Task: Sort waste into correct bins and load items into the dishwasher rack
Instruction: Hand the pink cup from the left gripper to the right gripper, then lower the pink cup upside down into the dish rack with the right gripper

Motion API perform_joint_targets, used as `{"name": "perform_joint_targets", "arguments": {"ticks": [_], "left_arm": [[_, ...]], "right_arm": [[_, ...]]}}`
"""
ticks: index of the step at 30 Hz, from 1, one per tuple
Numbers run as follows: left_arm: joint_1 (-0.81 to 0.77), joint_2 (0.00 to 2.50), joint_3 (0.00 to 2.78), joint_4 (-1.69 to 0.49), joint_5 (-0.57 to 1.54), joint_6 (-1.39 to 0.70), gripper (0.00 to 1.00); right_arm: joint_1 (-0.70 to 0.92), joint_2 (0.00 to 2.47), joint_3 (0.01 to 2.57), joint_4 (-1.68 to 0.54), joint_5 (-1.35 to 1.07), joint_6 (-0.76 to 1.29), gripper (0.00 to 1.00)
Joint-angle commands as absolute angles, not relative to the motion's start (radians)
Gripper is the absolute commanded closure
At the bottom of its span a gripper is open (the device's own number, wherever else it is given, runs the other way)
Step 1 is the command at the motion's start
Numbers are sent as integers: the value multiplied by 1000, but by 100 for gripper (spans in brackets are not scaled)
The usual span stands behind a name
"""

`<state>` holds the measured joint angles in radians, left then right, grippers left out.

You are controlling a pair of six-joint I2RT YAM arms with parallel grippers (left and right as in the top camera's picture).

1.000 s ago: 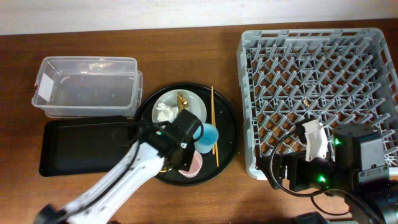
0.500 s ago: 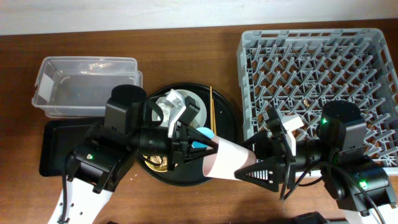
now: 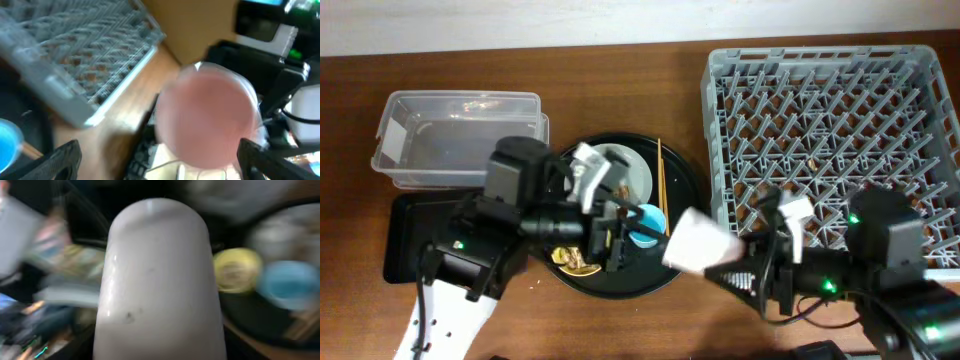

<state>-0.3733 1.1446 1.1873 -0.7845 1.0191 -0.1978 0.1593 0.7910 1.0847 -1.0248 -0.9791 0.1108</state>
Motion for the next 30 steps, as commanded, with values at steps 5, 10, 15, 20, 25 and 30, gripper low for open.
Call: {"name": "perform_joint_targets", "arguments": {"ticks": [5, 10, 15, 20, 25, 30], "left_arm": [[-257, 1024, 1194, -972, 757, -145, 1], [-261, 1007, 1194, -1014, 692, -117, 1], [-329, 1017, 1192, -1123, 418, -118, 1], [-577, 1321, 1175, -1010, 77, -243, 19], [-598, 1700, 1175, -752, -4, -303, 47], [-597, 1724, 1180, -818, 4, -302, 100]], "right_arm": [[30, 891, 1251, -1438, 63, 295, 42], [32, 1331, 1250, -1314, 9, 289, 37], [32, 1424, 1312, -1330, -70, 289, 7], [86, 899, 1378, -1352, -356, 260, 5], [101, 746, 1373, -1460, -368, 260, 5], [101, 746, 1373, -1462, -367, 260, 5]]}}
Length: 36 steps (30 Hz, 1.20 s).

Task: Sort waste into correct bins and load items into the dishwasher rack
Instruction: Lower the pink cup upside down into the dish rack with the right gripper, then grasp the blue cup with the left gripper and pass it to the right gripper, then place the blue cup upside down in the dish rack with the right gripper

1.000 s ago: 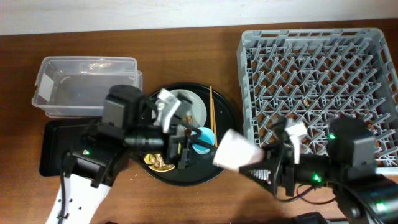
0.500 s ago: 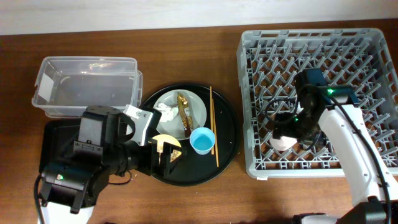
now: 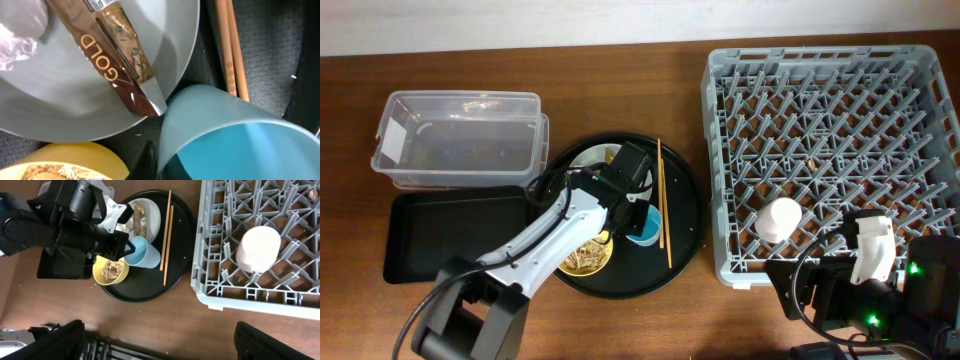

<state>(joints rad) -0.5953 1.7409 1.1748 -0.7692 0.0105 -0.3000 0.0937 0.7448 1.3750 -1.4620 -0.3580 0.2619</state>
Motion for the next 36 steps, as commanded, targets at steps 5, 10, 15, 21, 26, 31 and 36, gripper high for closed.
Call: {"name": "perform_joint_targets", "arguments": {"ticks": [5, 10, 15, 21, 26, 31, 36], "left_arm": [[-457, 1354, 1313, -927, 681, -156, 100], [-421, 1222, 1313, -733, 1269, -107, 100], [-421, 1222, 1313, -685, 1273, -107, 100], [-421, 1222, 1313, -686, 1255, -107, 48], [-421, 1222, 1313, -971, 688, -111, 1], [-421, 1222, 1313, -1007, 646, -110, 1], [-421, 1222, 1313, -1008, 646, -111, 1]], "right_arm": [[101, 778, 1373, -1459, -626, 17, 1], [101, 933, 1373, -1267, -1032, -105, 2], [236, 1028, 1373, -1156, -1267, -191, 15], [229, 993, 1374, -1140, -1049, -50, 44], [-212, 923, 1374, -1430, -389, 117, 44], [-374, 1254, 1374, -1388, 64, 305, 43], [-372, 1552, 1374, -1336, -20, 300, 37]]}}
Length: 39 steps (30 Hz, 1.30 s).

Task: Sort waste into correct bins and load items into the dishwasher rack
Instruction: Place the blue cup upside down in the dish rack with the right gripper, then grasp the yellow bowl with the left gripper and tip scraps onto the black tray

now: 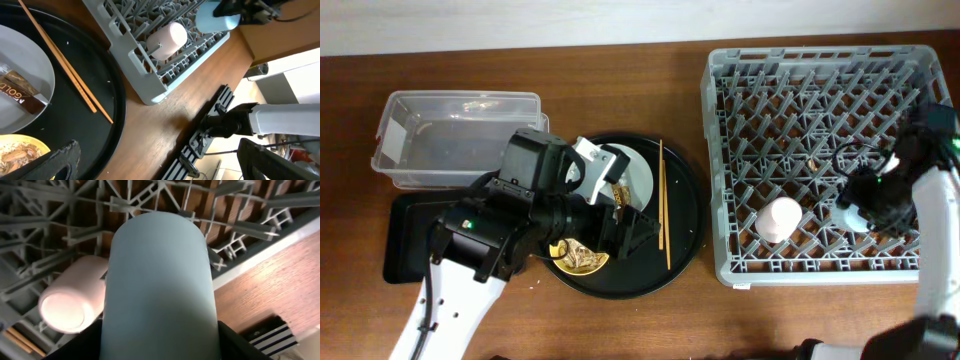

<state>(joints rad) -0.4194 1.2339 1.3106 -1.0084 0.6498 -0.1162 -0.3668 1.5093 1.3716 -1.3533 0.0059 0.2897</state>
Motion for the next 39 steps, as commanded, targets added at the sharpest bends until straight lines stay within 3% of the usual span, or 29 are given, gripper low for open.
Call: {"name": "perform_joint_targets", "arguments": {"ticks": [1, 5, 8, 9, 10, 11, 13, 15, 18, 21, 27, 29, 32, 36, 39], "left_arm": [[-421, 1222, 1313, -1009, 647, -111, 1], [-423, 1222, 1313, -1020, 636, -111, 1], [-440, 1222, 1312, -1134, 433, -196, 1], [-500, 1227, 1303, -1209, 176, -324, 7], [-578, 1242, 1266, -1236, -14, -424, 23], [-648, 1266, 1193, -1209, -126, -505, 32], [-727, 1367, 1040, -1054, -152, -539, 38], [-733, 1547, 986, -892, -207, -575, 59], [-733, 1671, 986, -816, -207, -575, 76], [-733, 1705, 986, -799, -207, -576, 100], [-722, 1488, 1151, -1061, -240, -483, 100], [-592, 1374, 1195, -1093, -94, -359, 100], [-186, 1356, 1194, -1093, 227, -89, 100], [298, 1552, 1176, -1094, 793, 252, 100], [543, 1738, 1136, -1161, 1222, 538, 100]], "right_arm": [[-372, 1575, 1374, -1317, -46, 299, 19], [-372, 1430, 1459, -1412, -167, 237, 13], [-372, 1173, 1472, -1487, -426, 69, 12], [-372, 1046, 1472, -1527, -464, 59, 7], [-371, 958, 1469, -1538, -468, 59, 7], [-368, 887, 1469, -1554, -521, 52, 7], [-323, 793, 1469, -1594, -644, -53, 7], [-255, 778, 1469, -1617, -643, -57, 7], [-248, 778, 1469, -1617, -643, -57, 7], [-248, 778, 1469, -1615, -642, -57, 7], [-248, 778, 1469, -1609, -617, -56, 7], [-248, 778, 1469, -1604, -617, -56, 7], [-248, 779, 1469, -1591, -617, -56, 7], [-248, 779, 1469, -1589, -617, -56, 7], [-248, 779, 1469, -1589, -617, -56, 7]]}}
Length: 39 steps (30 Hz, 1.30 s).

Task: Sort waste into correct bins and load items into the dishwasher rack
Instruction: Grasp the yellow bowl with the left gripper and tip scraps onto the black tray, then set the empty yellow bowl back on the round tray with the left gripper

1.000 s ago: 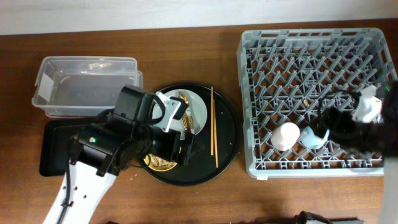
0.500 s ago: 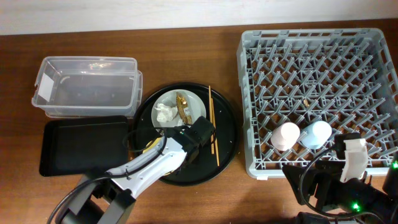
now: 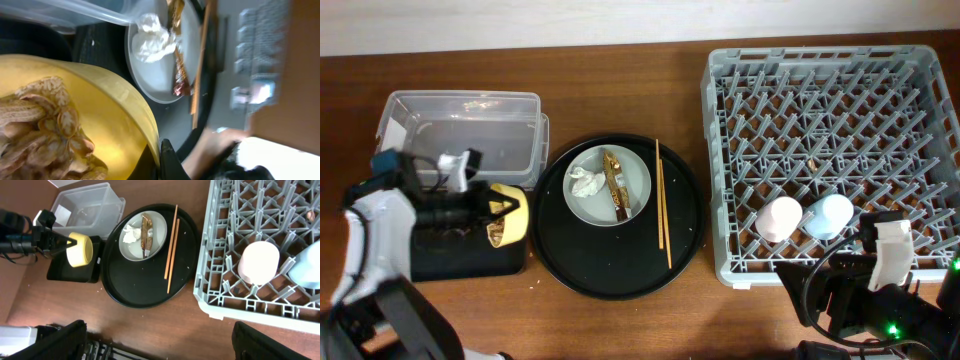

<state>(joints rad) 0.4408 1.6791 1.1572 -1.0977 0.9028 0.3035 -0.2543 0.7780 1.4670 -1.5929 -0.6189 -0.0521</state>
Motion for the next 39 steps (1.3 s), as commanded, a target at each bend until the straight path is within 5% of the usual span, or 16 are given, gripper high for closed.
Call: {"name": "perform_joint_targets", "arguments": {"ticks": [1, 5, 24, 25, 26, 27, 28, 32, 33, 34, 36, 37, 39], "left_arm": [[592, 1754, 1118, -1170, 1303, 577, 100], [694, 1777, 1033, -1157, 1391, 637, 100], [697, 1779, 1033, -1396, 1435, 790, 100], [697, 1773, 1034, -1396, 1461, 931, 100], [703, 1778, 1036, -1359, 1417, 719, 100], [706, 1773, 1038, -1343, 1453, 897, 100], [717, 1776, 1037, -1330, 1444, 733, 100], [717, 1763, 1037, -1394, 1486, 962, 100], [721, 1766, 1037, -1422, 1497, 789, 100], [727, 1758, 1040, -1419, 1555, 902, 100], [716, 1748, 1043, -1487, 1503, 848, 100], [650, 1693, 1065, -1636, 1378, 1017, 100], [468, 1561, 1085, -1589, 1188, 815, 100]], "right_arm": [[-248, 779, 1469, -1589, -617, -56, 7], [-248, 779, 1469, -1589, -617, -56, 7], [-248, 796, 1469, -1590, -618, -52, 7], [-248, 796, 1469, -1589, -618, -52, 7], [-248, 796, 1469, -1590, -618, -52, 7], [-248, 796, 1469, -1590, -617, -47, 7], [-248, 796, 1469, -1590, -618, -45, 7], [-248, 797, 1469, -1589, -618, -45, 7], [-248, 797, 1469, -1589, -617, -45, 7], [-248, 797, 1469, -1589, -618, -45, 7], [-248, 796, 1469, -1597, -617, -45, 7], [-248, 797, 1469, -1596, -617, -45, 7], [-248, 797, 1469, -1594, -617, -45, 7]]}}
